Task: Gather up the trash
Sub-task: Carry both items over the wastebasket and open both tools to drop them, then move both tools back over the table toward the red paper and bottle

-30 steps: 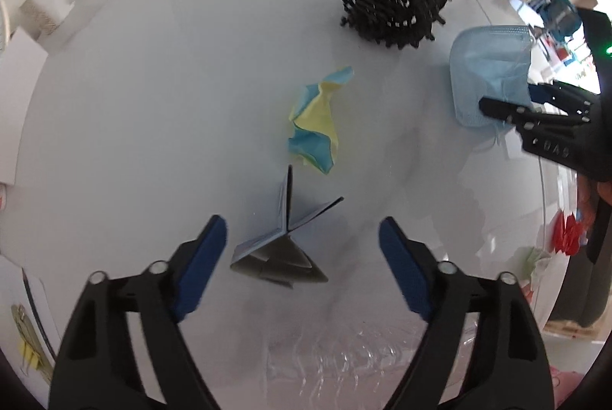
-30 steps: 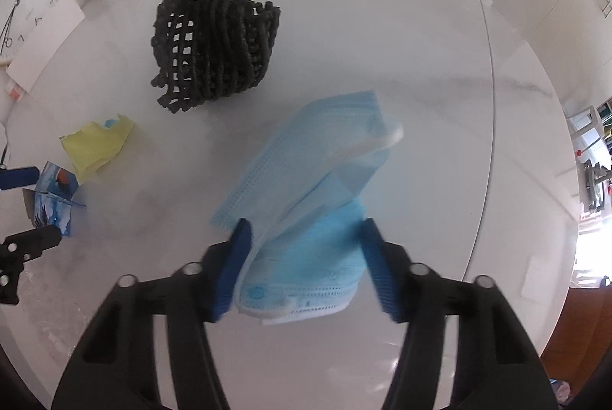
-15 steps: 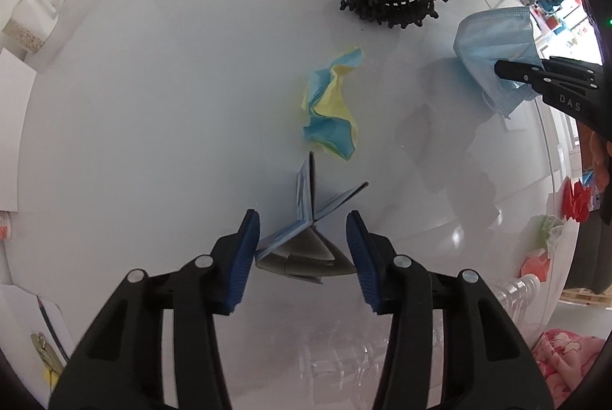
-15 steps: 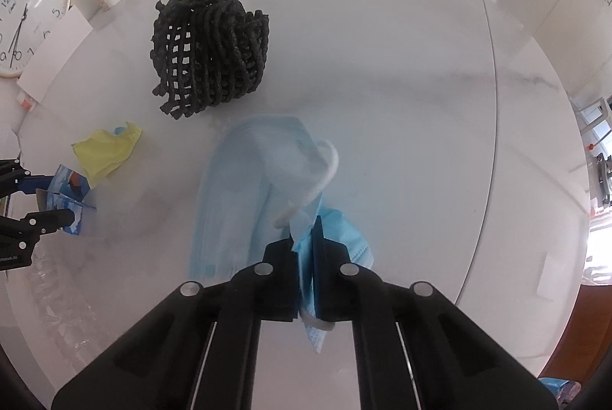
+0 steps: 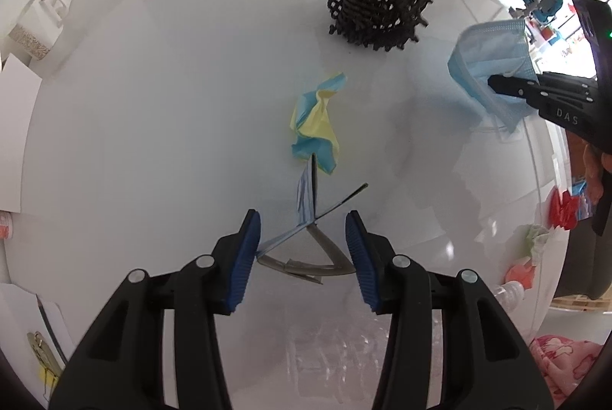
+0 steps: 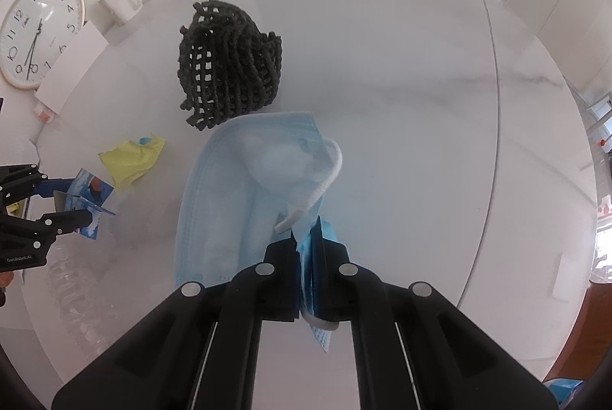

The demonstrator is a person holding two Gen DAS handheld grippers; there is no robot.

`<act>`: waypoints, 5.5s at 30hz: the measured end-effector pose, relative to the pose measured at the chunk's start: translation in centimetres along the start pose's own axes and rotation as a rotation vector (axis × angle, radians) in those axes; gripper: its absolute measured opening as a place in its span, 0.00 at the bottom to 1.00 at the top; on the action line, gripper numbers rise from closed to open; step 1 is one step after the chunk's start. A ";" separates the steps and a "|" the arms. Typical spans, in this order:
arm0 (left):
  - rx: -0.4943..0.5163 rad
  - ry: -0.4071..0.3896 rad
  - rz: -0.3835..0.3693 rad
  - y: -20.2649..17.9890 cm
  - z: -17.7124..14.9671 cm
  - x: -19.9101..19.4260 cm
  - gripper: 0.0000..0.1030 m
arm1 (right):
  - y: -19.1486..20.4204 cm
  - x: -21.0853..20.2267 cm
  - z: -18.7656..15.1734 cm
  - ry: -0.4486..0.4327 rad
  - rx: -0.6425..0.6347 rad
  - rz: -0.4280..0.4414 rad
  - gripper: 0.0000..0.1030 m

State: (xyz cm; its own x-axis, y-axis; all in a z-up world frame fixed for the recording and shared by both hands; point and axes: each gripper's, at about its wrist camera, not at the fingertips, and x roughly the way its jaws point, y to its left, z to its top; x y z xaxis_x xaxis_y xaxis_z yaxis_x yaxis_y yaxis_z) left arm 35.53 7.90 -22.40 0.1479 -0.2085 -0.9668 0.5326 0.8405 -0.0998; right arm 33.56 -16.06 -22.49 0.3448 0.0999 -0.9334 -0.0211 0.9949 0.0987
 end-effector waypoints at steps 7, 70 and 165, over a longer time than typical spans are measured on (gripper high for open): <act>-0.002 -0.048 -0.004 -1.6 -0.3 -3.0 0.44 | -0.1 -2.4 -0.4 -0.039 0.010 0.010 0.05; 0.273 0.054 -0.103 -51.1 -16.5 -1.7 0.87 | -22.1 -25.7 -39.0 -0.041 0.134 0.068 0.05; -0.645 -0.146 0.248 -18.0 -13.0 -6.0 0.92 | -9.9 -6.7 -23.2 0.011 -0.043 -0.003 0.64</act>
State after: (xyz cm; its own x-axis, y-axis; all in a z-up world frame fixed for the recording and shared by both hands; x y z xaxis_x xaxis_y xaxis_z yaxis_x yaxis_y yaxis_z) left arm 14.22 0.57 -17.91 0.3349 0.0006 -0.9422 -0.1248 0.9912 -0.0437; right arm 9.66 -26.24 -25.27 0.3344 0.0964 -0.9375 -0.0600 0.9949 0.0809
